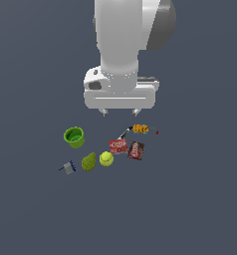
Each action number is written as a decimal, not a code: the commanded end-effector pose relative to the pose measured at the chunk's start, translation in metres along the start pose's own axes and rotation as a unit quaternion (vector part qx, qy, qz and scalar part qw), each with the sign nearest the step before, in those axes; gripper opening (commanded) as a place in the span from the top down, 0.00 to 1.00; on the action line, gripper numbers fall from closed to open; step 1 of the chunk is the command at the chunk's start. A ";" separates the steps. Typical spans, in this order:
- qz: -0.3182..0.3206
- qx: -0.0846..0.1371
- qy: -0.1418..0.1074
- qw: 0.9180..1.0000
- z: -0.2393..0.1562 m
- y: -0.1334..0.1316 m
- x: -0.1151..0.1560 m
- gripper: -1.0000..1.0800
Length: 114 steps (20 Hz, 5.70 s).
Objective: Pick up a designated object from a clutter of objects.
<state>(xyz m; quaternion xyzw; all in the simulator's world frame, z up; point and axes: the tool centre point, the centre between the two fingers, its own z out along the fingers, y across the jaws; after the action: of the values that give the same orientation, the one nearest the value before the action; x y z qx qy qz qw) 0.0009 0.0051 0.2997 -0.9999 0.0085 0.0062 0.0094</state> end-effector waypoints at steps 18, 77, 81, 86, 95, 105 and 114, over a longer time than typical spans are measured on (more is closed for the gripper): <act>-0.003 -0.008 0.012 1.000 0.001 0.011 0.012 0.04; 0.285 -0.007 0.009 0.959 0.256 0.141 0.053 1.00; 0.284 -0.007 0.009 0.959 0.255 0.141 0.053 1.00; 0.284 -0.007 0.009 0.959 0.244 0.135 0.055 1.00; 0.285 -0.007 0.009 0.959 0.185 0.105 0.062 1.00; 0.285 -0.008 0.009 0.958 0.079 0.052 0.077 1.00; 0.285 -0.008 0.009 0.958 -0.016 0.004 0.091 1.00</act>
<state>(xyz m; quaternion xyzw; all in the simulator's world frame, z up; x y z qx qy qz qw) 0.0897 -0.0082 0.2977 -0.9560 0.2934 0.0003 -0.0014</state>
